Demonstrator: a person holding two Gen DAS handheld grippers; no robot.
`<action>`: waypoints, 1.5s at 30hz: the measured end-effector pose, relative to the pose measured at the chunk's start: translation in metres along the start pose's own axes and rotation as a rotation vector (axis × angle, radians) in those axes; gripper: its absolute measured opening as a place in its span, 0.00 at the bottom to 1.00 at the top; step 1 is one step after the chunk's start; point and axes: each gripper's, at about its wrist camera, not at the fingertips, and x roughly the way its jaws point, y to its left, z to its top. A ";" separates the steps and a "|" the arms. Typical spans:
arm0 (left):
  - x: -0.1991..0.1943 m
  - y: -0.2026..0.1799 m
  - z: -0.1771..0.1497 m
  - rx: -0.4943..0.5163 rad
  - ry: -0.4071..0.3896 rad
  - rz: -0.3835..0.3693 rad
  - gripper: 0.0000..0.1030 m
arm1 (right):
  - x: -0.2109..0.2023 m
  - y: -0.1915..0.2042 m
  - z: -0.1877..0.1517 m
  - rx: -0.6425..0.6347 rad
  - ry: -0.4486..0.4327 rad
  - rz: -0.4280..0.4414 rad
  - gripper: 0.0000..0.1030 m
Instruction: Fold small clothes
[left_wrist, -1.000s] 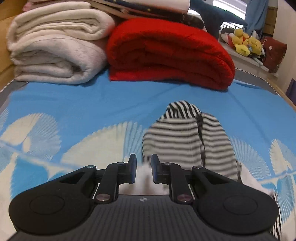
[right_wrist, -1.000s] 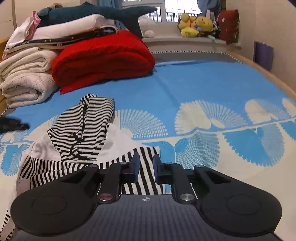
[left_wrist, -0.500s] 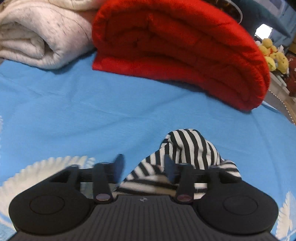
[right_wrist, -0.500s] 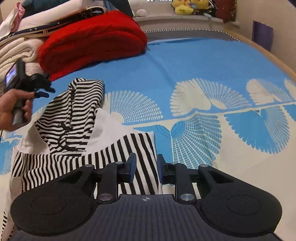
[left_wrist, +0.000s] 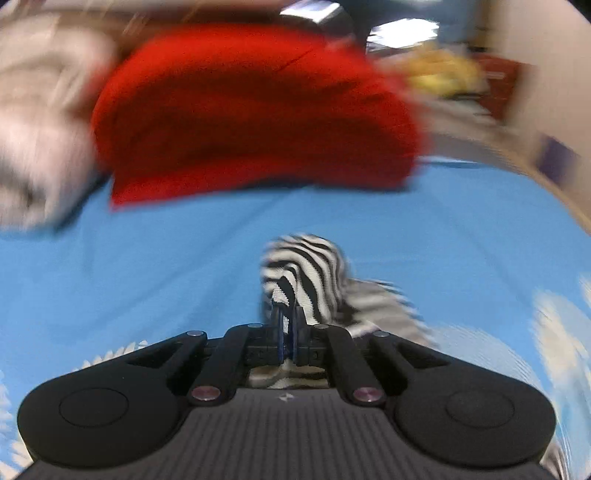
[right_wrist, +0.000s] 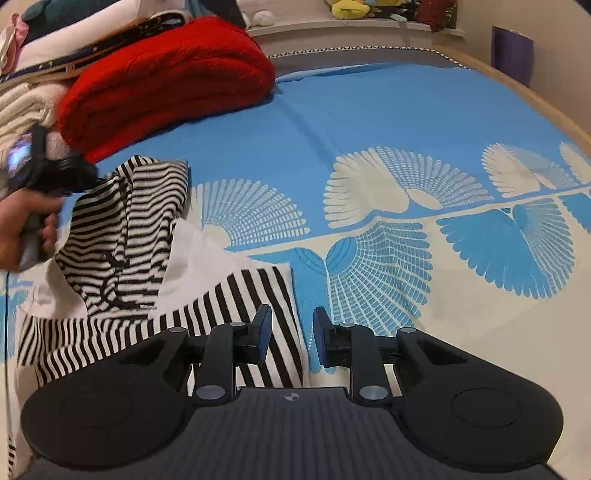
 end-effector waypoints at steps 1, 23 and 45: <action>-0.030 -0.011 -0.012 0.053 -0.031 -0.046 0.03 | -0.002 0.000 0.001 0.004 -0.008 0.001 0.25; -0.227 0.024 -0.212 -0.630 0.376 -0.124 0.27 | -0.019 0.014 -0.024 0.156 0.075 0.270 0.43; -0.230 0.020 -0.178 -0.680 0.174 -0.060 0.00 | -0.005 0.012 -0.035 0.282 0.099 0.432 0.02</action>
